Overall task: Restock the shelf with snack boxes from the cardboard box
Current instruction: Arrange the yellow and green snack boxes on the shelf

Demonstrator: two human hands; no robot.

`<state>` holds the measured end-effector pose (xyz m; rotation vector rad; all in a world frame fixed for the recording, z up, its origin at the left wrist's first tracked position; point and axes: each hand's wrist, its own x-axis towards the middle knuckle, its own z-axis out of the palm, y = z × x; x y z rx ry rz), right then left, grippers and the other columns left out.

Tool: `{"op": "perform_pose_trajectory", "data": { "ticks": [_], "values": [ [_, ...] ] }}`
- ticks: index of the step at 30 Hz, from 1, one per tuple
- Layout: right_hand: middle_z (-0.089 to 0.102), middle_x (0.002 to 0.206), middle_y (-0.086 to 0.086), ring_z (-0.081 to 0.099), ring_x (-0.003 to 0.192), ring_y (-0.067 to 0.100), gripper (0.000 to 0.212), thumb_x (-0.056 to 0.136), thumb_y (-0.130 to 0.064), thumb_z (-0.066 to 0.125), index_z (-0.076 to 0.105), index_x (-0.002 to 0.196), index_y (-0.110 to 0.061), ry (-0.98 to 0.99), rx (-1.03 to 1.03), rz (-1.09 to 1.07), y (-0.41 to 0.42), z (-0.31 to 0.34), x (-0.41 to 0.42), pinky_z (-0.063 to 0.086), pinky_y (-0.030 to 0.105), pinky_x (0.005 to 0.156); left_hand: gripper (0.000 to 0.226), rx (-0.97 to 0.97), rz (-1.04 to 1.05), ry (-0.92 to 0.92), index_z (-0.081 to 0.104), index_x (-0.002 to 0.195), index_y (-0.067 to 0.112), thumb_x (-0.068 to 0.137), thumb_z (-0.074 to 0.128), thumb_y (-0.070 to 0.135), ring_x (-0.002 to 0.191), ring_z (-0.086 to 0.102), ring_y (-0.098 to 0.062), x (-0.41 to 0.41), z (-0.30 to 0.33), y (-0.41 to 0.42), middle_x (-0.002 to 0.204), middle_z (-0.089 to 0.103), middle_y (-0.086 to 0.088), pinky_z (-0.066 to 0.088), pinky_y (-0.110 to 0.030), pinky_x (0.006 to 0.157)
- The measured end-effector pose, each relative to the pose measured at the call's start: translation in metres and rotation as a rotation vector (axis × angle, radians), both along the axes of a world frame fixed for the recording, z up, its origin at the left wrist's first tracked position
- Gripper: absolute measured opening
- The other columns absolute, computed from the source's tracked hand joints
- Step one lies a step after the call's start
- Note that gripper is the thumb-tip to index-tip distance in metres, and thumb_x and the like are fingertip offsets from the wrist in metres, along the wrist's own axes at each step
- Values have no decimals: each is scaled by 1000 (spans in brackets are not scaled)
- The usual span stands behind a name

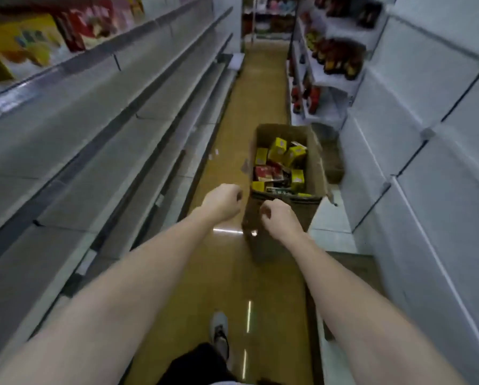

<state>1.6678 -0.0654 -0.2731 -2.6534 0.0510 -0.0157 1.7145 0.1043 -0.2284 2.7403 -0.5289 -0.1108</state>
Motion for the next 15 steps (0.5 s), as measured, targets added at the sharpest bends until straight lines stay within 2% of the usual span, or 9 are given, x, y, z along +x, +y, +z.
{"op": "perform_pose_trajectory", "data": {
  "ticks": [5, 8, 10, 12, 15],
  "values": [
    [50, 94, -5, 59, 97, 25, 16, 93, -21, 57, 65, 107, -21, 47, -9, -100, -42, -29, 42, 41, 29, 72, 11, -22, -48, 59, 60, 86, 19, 89, 50, 21, 83, 63, -26, 54, -36, -57, 91, 66, -2, 56, -38, 73],
    [60, 107, 3, 60, 103, 26, 22, 94, -20, 57, 65, 114, -18, 55, 1, -150, -63, -47, 83, 47, 33, 79, 9, -42, -62, 99, 59, 87, 18, 89, 50, 19, 85, 62, -27, 100, -56, -87, 91, 64, -2, 51, -35, 69],
    [60, 119, 7, 58, 110, 28, 30, 94, -20, 57, 62, 124, -16, 87, 19, -194, -74, -58, 115, 49, 36, 87, 9, -77, -52, 134, 59, 89, 17, 88, 50, 17, 89, 63, -30, 131, -70, -106, 94, 66, -6, 49, -34, 69],
    [57, 125, 7, 56, 115, 28, 36, 95, -22, 57, 57, 131, -17, 142, 8, -197, -82, -66, 145, 49, 39, 91, 18, -125, -17, 181, 64, 100, 17, 89, 50, 14, 95, 64, -31, 161, -82, -120, 102, 69, -8, 51, -36, 74],
    [57, 120, 4, 56, 111, 26, 34, 95, -21, 56, 59, 129, -17, 202, -31, -138, -99, -77, 185, 51, 39, 90, 32, -199, 54, 251, 65, 121, 11, 92, 52, 7, 104, 63, -27, 206, -98, -134, 114, 68, -9, 48, -29, 82]
  ]
}}
